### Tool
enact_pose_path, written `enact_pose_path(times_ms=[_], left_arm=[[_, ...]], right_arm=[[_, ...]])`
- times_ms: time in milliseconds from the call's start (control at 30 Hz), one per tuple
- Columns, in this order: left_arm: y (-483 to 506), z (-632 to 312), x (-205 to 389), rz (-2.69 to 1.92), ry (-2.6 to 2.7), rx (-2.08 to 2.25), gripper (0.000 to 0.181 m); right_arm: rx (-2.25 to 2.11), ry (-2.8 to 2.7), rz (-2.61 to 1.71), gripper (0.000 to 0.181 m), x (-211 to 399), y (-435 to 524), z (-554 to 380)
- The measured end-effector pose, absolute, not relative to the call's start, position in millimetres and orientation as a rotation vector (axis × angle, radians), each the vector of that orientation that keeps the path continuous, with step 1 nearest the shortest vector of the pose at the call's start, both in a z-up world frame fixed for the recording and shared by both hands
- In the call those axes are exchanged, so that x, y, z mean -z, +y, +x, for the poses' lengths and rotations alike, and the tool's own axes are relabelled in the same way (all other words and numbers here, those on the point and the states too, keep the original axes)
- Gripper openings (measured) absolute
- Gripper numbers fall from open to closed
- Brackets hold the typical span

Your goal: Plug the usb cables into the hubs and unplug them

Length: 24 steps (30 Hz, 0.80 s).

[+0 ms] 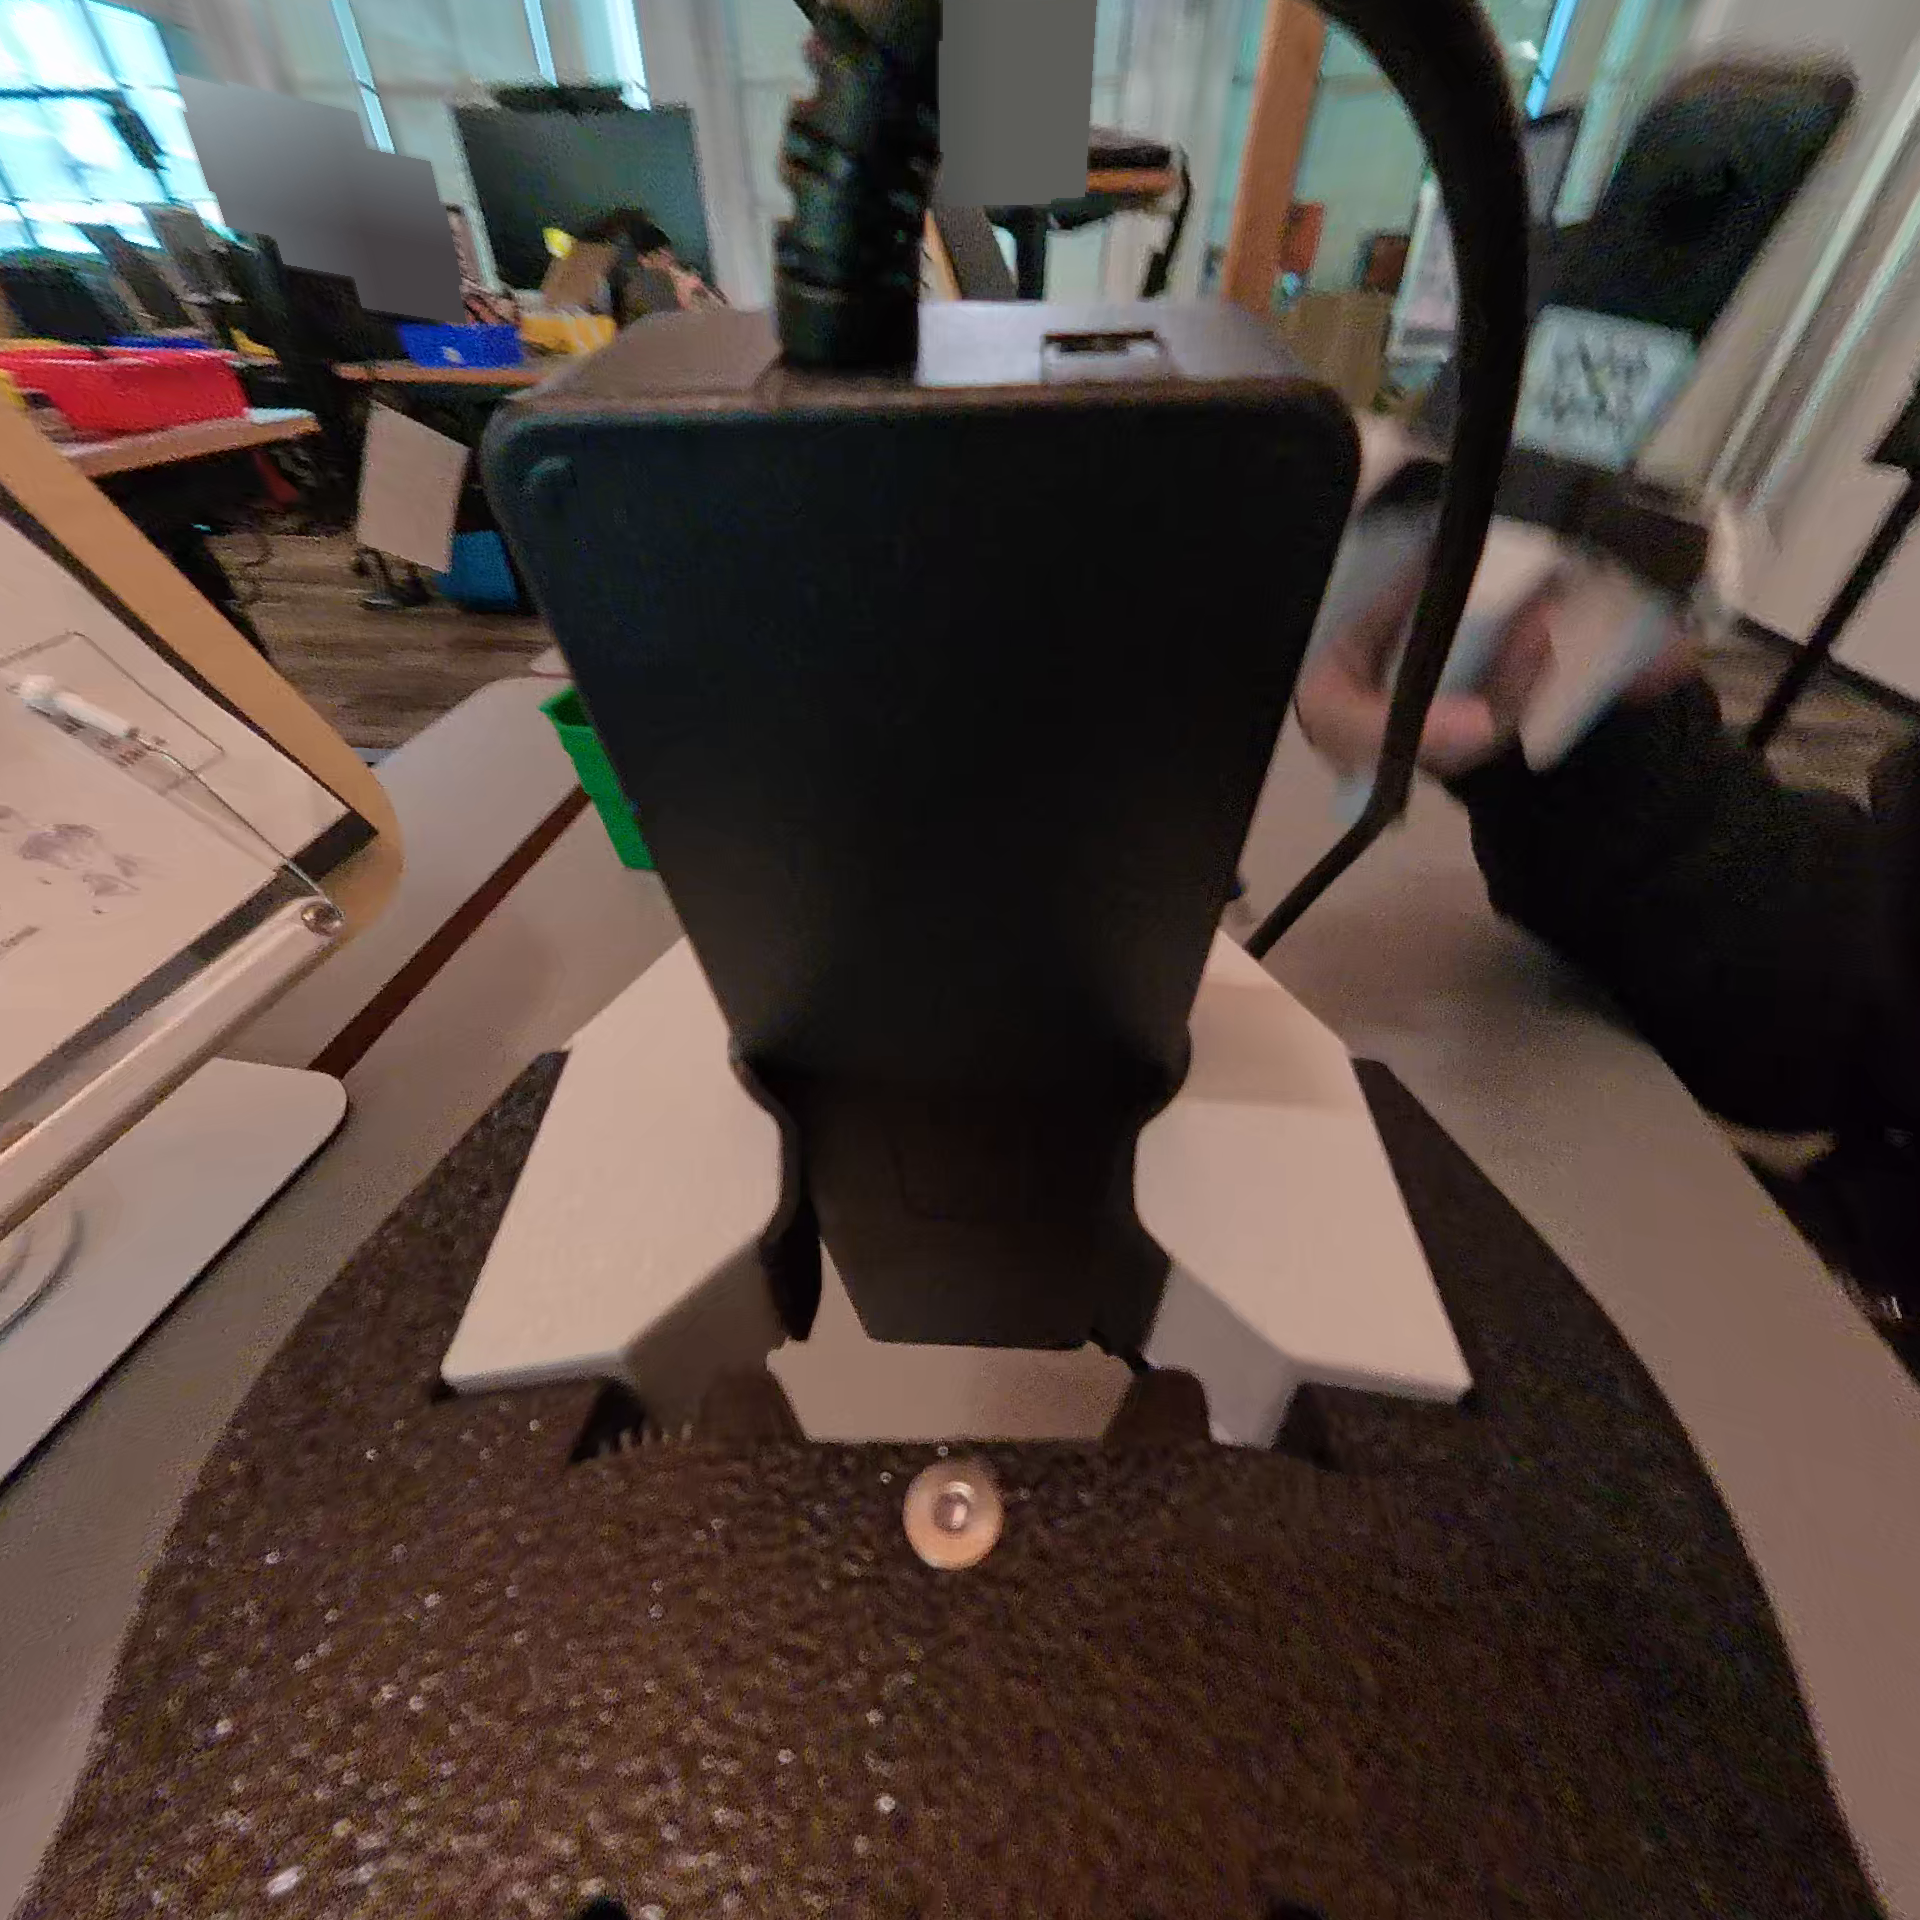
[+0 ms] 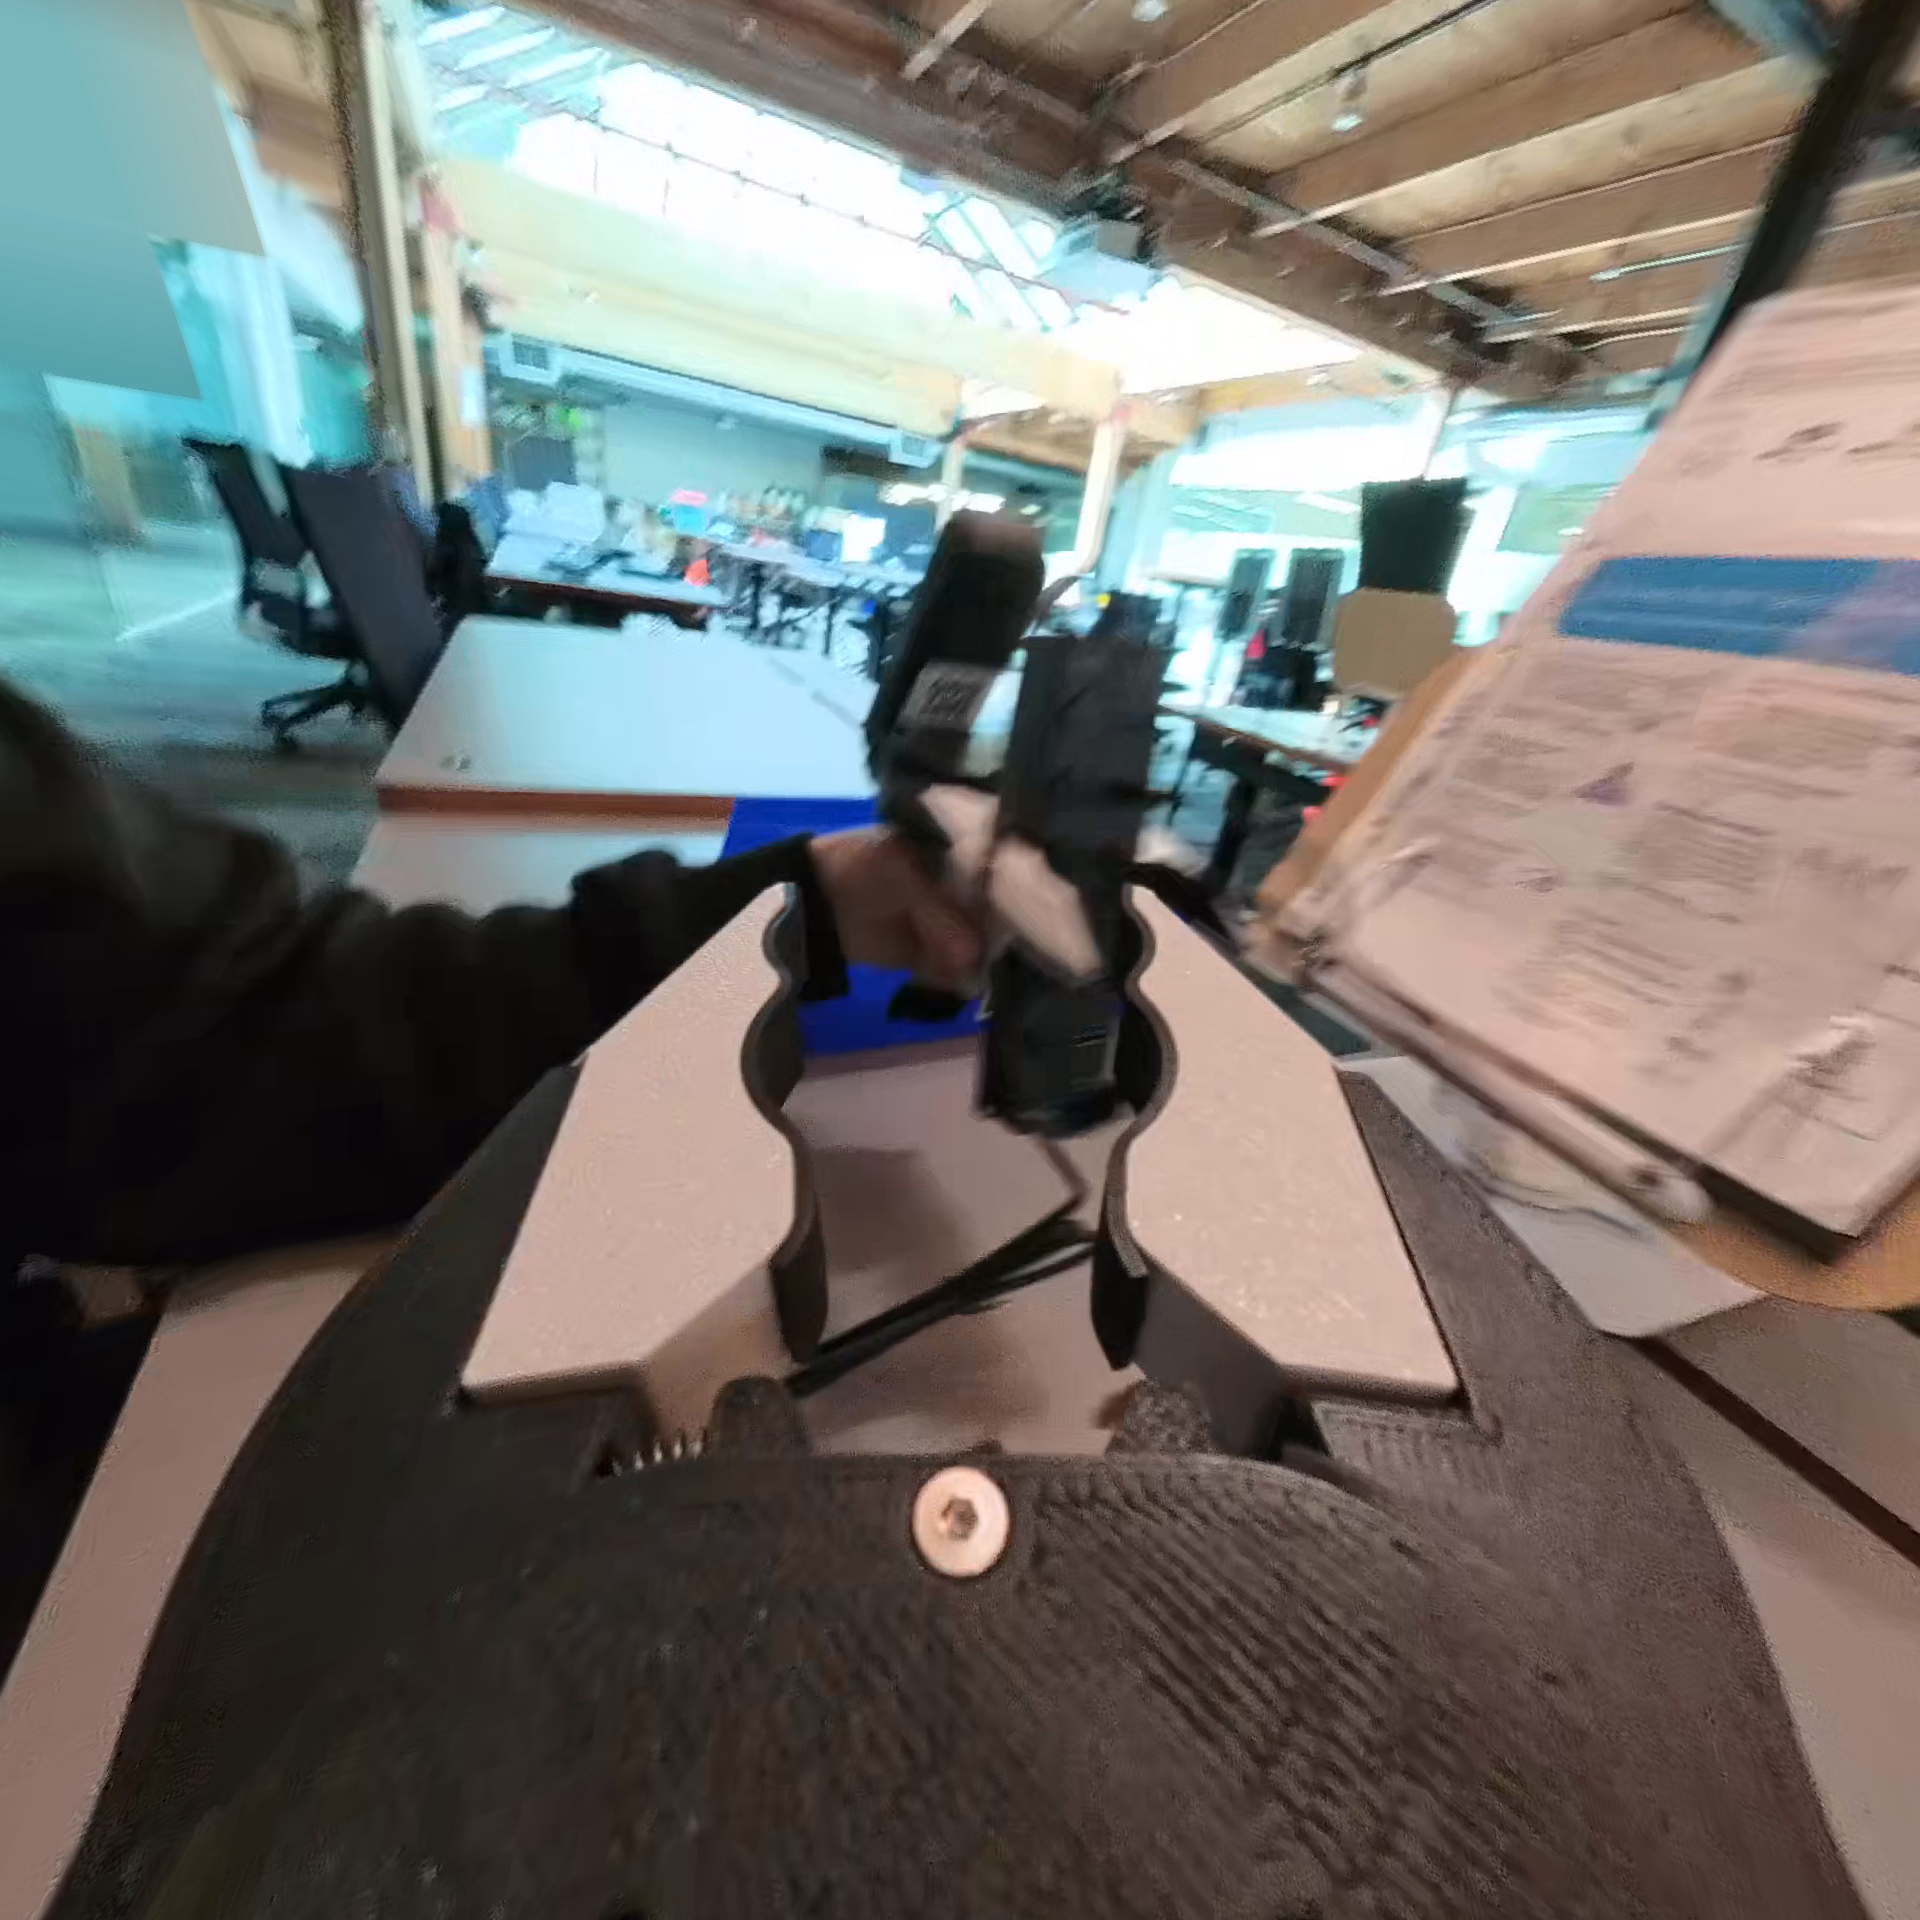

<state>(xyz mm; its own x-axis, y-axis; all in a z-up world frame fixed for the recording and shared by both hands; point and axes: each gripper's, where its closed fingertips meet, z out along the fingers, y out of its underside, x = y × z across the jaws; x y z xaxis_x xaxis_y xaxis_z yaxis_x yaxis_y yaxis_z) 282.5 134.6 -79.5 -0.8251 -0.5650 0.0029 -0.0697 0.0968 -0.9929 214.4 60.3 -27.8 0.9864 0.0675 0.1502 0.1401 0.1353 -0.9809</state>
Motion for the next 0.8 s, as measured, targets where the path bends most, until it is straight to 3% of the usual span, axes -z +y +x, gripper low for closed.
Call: enact_pose_path(times_ms=[167, 267, 467, 633, 800], left_arm=[[121.8, 262.0, 98.5, -0.445, 2.152, 1.845, 0.062], [101.6, 257.9, 98.7, -0.342, 2.169, 1.884, 0.062], [86.5, 257.0, 107.6, -0.263, 2.212, 1.814, 0.061], [81.5, 260.2, 109.2, -0.257, 2.201, 1.812, 0.061], [82.5, 264.9, 110.1, -0.258, 2.173, 1.783, 0.061]], right_arm=[[0.103, -0.035, -1.573, 0.059, 2.7, 65.2, 268.1], [-0.032, -0.165, -1.673, 0.046, 13.3, 100.8, 256.6], [-0.110, -0.247, -1.865, 0.037, 53.8, 131.3, 254.9], [-0.128, -0.290, -1.881, 0.013, 61.2, 136.0, 249.2], [-0.165, -0.284, -1.909, 0.013, 63.9, 137.1, 251.8]])
